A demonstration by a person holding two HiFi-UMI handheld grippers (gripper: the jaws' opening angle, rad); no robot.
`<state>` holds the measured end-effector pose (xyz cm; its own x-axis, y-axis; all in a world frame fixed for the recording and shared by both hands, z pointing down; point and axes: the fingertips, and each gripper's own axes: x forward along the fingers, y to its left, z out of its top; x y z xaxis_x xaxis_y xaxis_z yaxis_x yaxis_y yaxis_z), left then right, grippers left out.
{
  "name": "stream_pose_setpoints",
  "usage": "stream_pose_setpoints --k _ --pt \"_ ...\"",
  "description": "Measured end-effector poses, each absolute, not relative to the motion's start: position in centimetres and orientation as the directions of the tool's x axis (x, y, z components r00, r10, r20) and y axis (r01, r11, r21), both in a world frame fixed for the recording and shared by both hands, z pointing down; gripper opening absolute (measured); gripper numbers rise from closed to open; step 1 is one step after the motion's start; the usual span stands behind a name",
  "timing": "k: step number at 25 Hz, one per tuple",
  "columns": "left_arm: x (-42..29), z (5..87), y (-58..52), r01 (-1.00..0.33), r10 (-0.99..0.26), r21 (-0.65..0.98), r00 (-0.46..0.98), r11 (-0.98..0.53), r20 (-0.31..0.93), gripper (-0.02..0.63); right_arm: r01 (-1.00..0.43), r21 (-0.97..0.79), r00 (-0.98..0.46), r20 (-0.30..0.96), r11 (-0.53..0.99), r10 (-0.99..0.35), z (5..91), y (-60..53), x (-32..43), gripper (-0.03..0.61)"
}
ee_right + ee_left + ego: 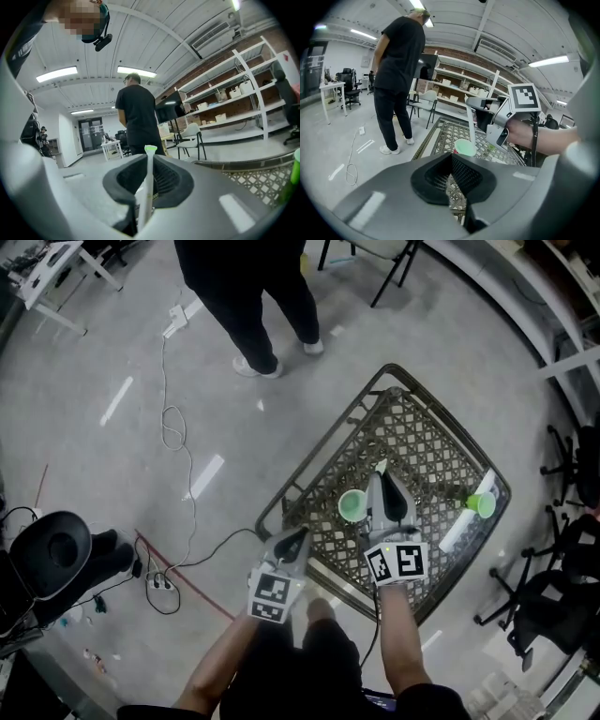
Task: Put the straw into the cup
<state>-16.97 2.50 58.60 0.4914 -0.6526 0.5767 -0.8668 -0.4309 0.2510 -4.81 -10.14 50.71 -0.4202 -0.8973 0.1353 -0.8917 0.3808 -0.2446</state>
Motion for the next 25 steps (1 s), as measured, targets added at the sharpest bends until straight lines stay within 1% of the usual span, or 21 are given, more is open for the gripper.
stream_pose_setpoints --k 9,25 --pt "-17.5 60.2 2.5 -0.87 -0.638 0.261 0.486 -0.418 0.598 0.006 -0.906 -0.226 -0.395 0.15 0.358 -0.906 52.9 -11.0 -4.6 0.041" --pt "-17.9 61.2 2.3 -0.867 -0.622 0.275 0.491 -0.414 0.61 0.006 -0.909 -0.201 -0.403 0.196 0.366 -0.894 54.9 -10.6 -5.2 0.044"
